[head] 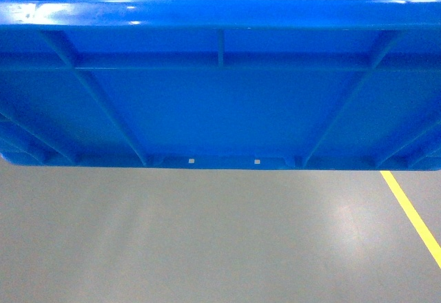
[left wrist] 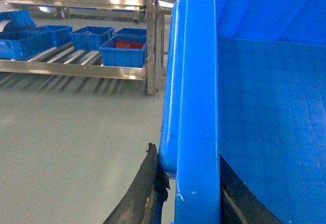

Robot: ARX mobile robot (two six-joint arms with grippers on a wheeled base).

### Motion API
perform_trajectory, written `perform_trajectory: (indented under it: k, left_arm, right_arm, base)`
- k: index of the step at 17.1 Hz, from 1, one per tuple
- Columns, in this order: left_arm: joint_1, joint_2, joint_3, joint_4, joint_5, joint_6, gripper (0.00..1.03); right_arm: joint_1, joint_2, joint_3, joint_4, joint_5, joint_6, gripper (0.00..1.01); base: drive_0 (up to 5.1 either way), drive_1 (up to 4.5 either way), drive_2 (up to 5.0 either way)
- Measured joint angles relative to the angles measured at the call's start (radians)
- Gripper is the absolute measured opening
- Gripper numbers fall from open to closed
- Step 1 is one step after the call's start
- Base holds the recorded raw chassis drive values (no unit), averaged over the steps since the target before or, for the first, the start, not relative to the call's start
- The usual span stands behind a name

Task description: Place box next to blue box on left shelf

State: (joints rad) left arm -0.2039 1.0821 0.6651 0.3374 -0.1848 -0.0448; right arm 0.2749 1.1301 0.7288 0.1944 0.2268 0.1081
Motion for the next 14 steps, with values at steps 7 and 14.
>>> perform_trajectory:
  k: [7, 14]
  left_arm:
    - [0.000, 0.000, 0.000, 0.001, 0.001, 0.000, 0.16]
    - [0.000, 0.000, 0.000, 0.003, 0.002, 0.000, 0.16]
  right_arm:
    - [0.000, 0.000, 0.000, 0.001, 0.000, 0.000, 0.08]
    - [0.000, 0.000, 0.000, 0.001, 0.000, 0.000, 0.08]
  base:
    - [0.0, 4.29, -4.2]
    - [0.0, 4.23, -4.3]
